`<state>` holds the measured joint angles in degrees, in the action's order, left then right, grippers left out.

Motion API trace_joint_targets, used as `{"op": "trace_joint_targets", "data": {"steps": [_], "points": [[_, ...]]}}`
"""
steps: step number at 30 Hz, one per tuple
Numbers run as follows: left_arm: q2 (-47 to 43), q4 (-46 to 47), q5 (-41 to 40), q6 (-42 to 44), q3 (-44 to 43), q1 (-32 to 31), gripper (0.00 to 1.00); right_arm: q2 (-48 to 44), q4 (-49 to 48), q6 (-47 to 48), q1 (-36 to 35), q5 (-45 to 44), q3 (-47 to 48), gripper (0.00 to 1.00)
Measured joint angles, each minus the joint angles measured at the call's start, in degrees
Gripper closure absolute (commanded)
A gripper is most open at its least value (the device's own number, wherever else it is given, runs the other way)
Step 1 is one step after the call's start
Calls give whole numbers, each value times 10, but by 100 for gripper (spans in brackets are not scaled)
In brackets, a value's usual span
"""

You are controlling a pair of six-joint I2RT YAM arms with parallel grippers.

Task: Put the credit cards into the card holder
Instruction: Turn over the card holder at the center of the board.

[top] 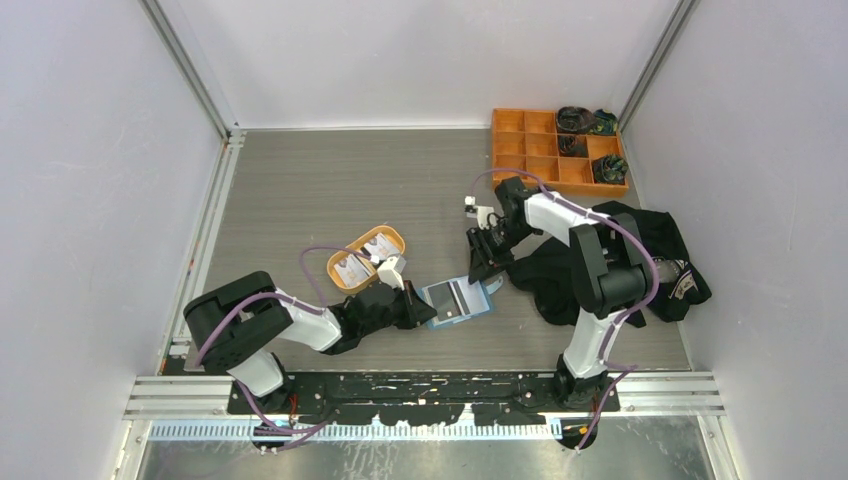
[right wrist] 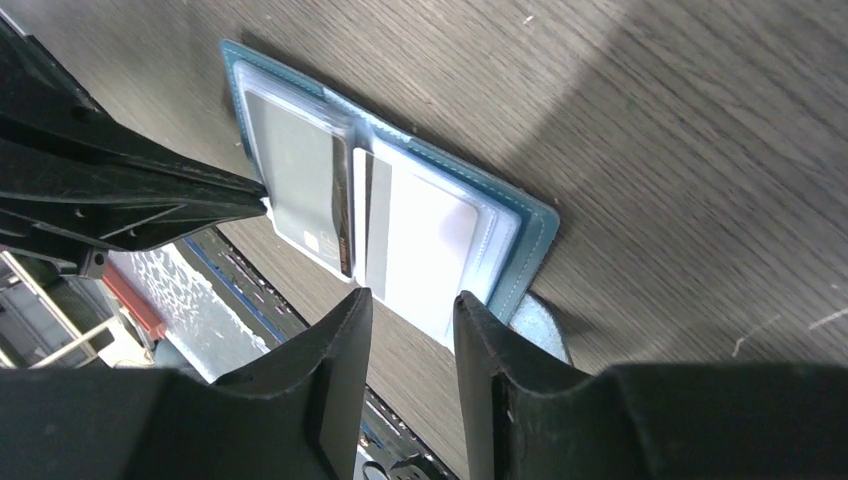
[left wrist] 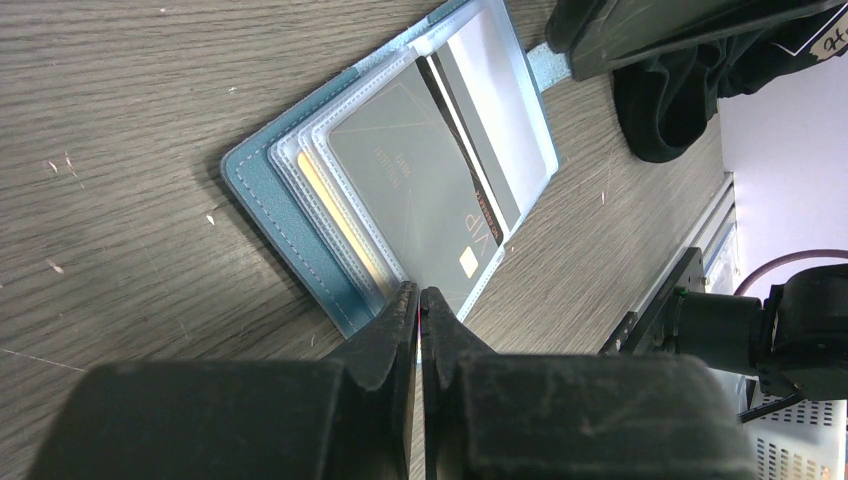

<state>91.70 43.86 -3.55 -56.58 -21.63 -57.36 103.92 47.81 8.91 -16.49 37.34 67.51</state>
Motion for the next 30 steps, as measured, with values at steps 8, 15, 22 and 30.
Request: {"op": "trace_joint_targets", "data": {"steps": [8,15,22,30], "points": [[0,0,0,0,0,0,94,43,2,0,-3,-12,0,58],[0,0,0,0,0,0,94,61,14,-3,-3,-13,10,58],[0,0,0,0,0,0,94,67,18,-2,-5,0,14,59],[0,0,0,0,0,0,94,72,19,-2,-11,21,14,65]]}}
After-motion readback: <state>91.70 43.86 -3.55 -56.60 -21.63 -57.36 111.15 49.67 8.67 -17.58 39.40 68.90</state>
